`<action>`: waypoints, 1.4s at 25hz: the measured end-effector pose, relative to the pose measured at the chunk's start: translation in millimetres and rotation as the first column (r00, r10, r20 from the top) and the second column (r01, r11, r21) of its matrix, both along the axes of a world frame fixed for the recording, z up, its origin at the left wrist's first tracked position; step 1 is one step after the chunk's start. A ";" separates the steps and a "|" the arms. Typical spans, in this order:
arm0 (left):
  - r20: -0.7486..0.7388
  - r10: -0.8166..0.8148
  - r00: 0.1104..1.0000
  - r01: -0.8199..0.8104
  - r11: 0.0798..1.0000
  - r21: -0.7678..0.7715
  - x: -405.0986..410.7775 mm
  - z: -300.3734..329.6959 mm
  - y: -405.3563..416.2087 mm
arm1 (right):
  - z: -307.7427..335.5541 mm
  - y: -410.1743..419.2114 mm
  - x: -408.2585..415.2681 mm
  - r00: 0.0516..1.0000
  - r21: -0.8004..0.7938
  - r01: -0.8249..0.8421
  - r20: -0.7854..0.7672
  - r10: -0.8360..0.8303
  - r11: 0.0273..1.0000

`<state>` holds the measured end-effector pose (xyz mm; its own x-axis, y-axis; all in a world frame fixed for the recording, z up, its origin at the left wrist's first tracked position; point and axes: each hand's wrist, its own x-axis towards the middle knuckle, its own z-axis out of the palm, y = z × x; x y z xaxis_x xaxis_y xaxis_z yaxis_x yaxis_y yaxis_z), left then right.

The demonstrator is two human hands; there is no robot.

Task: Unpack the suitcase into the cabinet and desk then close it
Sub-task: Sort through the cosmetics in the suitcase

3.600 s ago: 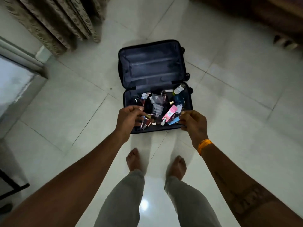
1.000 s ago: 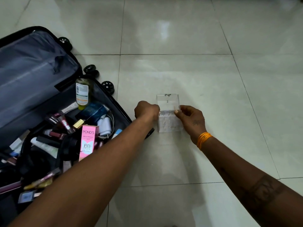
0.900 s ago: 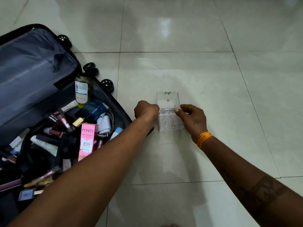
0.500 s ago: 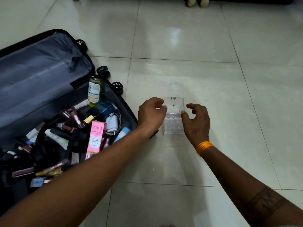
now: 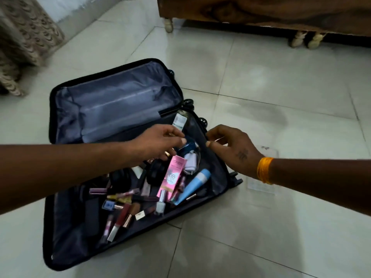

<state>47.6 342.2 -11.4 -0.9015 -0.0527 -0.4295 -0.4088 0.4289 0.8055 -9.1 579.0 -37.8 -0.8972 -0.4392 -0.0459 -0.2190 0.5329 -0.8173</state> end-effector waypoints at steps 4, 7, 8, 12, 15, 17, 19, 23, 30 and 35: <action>0.006 0.128 0.992 -0.128 0.992 0.004 24.7 -26.6 -43.8 | -15.0 -60.4 6.7 0.999 0.042 -0.002 0.039 0.000 0.999; 0.017 0.186 0.982 -0.185 0.982 -0.032 50.4 -51.4 -68.7 | -38.8 -92.7 32.6 0.990 -0.004 0.096 0.103 -0.095 0.995; 0.039 0.169 0.985 -0.166 0.984 -0.065 60.6 -59.4 -75.0 | -49.6 -98.0 44.9 0.992 0.052 0.081 0.090 -0.085 0.995; 0.097 -0.118 0.988 0.148 0.888 -0.435 99.9 -82.3 -101.6 | -82.4 -106.9 99.5 0.985 0.484 -0.163 0.026 0.172 0.860; 0.074 0.054 0.996 -0.014 0.889 -0.457 122.4 -90.5 -121.1 | -87.1 -123.9 119.2 0.971 0.668 -0.141 -0.049 0.232 0.731; 0.136 0.111 0.984 -0.037 0.888 -0.458 140.8 -95.8 -122.8 | -85.6 -136.7 124.6 0.961 0.713 -0.072 -0.137 0.239 0.698; 0.179 0.027 0.984 0.074 0.844 -0.531 159.6 -101.3 -116.9 | -84.4 -148.0 127.8 0.950 0.679 -0.008 -0.224 0.217 0.734; 0.196 -0.109 0.974 0.217 0.683 -0.697 185.4 -111.1 -97.9 | -90.8 -172.1 140.2 0.947 0.560 -0.122 -0.182 0.266 0.820; -0.130 0.055 0.990 -0.118 0.824 -0.554 182.9 -125.8 -125.4 | -116.7 -201.6 134.1 0.894 0.528 -0.313 -0.116 0.432 0.790; -0.268 0.110 0.957 -0.226 0.864 -0.450 166.6 -132.5 -141.6 | -122.5 -226.2 128.9 0.832 0.559 -0.339 -0.197 0.518 0.757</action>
